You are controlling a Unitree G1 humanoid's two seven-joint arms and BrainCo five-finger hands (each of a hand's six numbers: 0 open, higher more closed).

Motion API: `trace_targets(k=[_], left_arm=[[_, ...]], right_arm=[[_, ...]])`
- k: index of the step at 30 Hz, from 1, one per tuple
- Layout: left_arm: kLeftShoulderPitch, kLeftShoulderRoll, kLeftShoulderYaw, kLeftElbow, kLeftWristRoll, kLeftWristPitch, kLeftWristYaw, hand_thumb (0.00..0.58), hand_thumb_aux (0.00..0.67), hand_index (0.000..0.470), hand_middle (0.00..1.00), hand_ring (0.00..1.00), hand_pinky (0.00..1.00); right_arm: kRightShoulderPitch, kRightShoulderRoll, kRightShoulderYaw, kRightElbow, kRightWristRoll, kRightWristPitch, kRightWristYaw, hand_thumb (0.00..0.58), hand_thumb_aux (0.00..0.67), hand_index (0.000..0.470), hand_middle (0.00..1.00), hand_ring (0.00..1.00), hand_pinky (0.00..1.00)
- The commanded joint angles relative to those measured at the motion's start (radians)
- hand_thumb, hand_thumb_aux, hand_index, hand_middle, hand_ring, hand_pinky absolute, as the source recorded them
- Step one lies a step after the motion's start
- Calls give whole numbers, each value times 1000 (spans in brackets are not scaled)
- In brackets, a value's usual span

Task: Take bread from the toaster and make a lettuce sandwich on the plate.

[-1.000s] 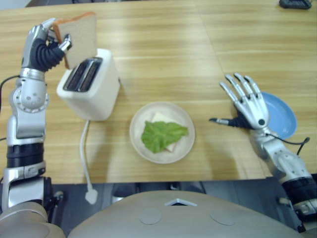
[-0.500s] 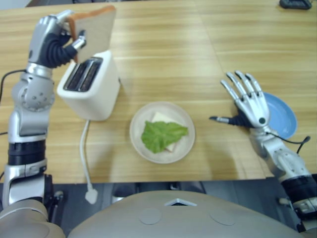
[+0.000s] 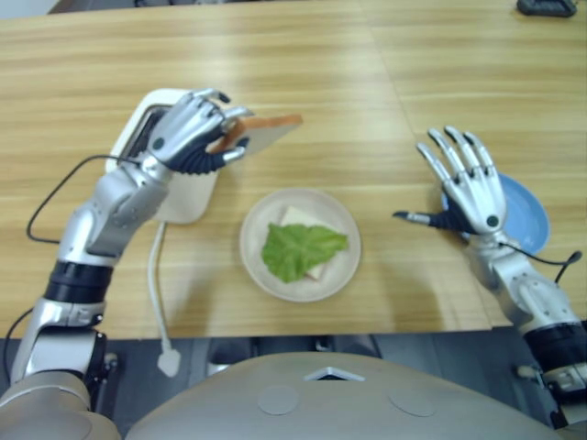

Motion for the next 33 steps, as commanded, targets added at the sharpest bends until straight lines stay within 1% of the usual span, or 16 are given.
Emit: trace_targets(k=[1,10,17,21,26,29,33], left_arm=[[-9,-23,-55,39,82,-29,42,580,670,460,1000,1000,1000],[44,-75,-137,17,157,-48,85,580,670,460,1000,1000,1000],[87,-86,-156,-18,169,-40,79,580,670,460,1000,1000,1000],[102,-90,-161,-34,162,-36,71,580,670,460,1000,1000,1000],[107,-100,-174,-12,176,-28,76,580,670,460,1000,1000,1000],[112,-105,-190,5,204,-19,83,580,670,460,1000,1000,1000],[119,-114,-218,28,220,-13,90,580,670,460,1000,1000,1000]], right_arm=[[-21,4,9,12,5,-14,6,0,0,0,0,0,0],[-49,12,32,-3,8,-53,28,0,0,0,0,0,0],[-119,18,59,10,86,-176,125,0,0,0,0,0,0],[-173,14,77,29,187,-286,237,0,0,0,0,0,0],[-231,23,162,39,283,-447,437,0,0,0,0,0,0],[-249,38,210,39,334,-496,567,0,0,0,0,0,0],[-261,56,240,42,398,-519,707,0,0,0,0,0,0]])
